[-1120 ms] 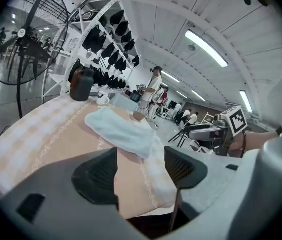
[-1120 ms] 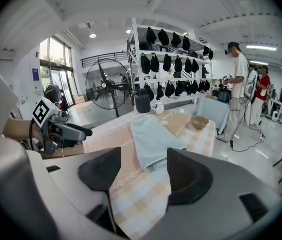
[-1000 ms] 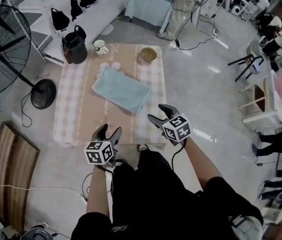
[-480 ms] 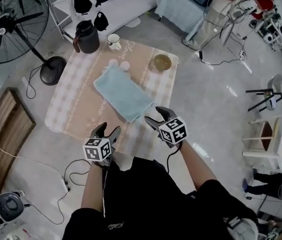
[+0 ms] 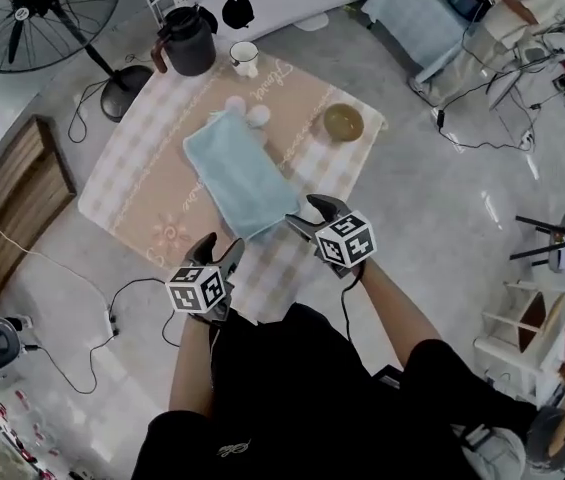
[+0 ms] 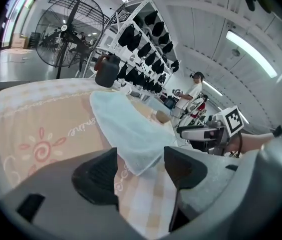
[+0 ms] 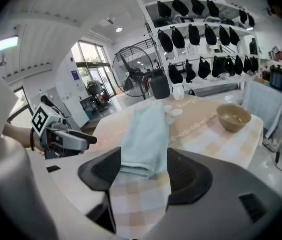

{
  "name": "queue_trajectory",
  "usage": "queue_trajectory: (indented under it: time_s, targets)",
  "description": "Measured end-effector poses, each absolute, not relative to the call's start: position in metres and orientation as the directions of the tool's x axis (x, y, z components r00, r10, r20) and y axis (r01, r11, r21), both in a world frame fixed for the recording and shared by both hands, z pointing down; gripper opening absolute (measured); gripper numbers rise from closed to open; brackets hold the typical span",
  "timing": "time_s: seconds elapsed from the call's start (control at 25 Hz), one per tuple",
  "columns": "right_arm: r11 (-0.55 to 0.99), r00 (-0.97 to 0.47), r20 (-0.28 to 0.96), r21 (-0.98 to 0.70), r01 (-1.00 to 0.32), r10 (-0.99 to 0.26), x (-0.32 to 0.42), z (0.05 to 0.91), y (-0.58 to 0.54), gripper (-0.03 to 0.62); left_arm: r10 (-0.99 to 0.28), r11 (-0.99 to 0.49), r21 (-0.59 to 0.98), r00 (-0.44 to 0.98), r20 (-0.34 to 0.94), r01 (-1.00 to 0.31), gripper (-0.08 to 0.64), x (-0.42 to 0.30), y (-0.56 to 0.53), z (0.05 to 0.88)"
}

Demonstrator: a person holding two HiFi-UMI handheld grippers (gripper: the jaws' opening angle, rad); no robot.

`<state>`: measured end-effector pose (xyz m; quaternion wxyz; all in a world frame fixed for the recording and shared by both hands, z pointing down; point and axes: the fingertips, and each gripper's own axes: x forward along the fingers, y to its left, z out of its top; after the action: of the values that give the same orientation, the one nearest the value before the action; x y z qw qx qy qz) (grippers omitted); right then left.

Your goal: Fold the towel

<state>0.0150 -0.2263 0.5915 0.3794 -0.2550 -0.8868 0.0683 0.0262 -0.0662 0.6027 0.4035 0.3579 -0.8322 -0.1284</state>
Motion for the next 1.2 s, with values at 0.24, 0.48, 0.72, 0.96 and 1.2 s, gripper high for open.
queue_trajectory:
  time_s: [0.24,0.48,0.72,0.96,1.2]
  targets:
    - [0.803,-0.473,0.658,-0.391,0.450,0.585,0.002,0.630,-0.219,0.264,-0.639,0.748,0.415,-0.394,0.660,-0.518,0.276,0.044,-0.087,0.636]
    - [0.779,-0.430,0.662,-0.418,0.467,0.614,-0.004,0.657,-0.211,0.264,-0.637,0.770,0.510,-0.421,0.646,-0.383,0.276,0.040,-0.089,0.655]
    - [0.795,-0.424,0.694,-0.375,0.476,0.582,-0.004,0.675,-0.213,0.264,-0.637,0.770,0.558,-0.428,0.642,-0.310,0.276,0.035,-0.096,0.664]
    - [0.807,-0.426,0.706,-0.366,0.464,0.565,-0.003,0.679,-0.217,0.262,-0.607,0.794,0.522,-0.428,0.669,-0.311,0.275,0.029,-0.103,0.672]
    - [0.809,-0.386,0.747,-0.338,0.481,0.542,-0.003,0.682,-0.217,0.219,-0.612,0.787,0.477,-0.393,0.686,-0.392,0.127,0.029,-0.114,0.671]
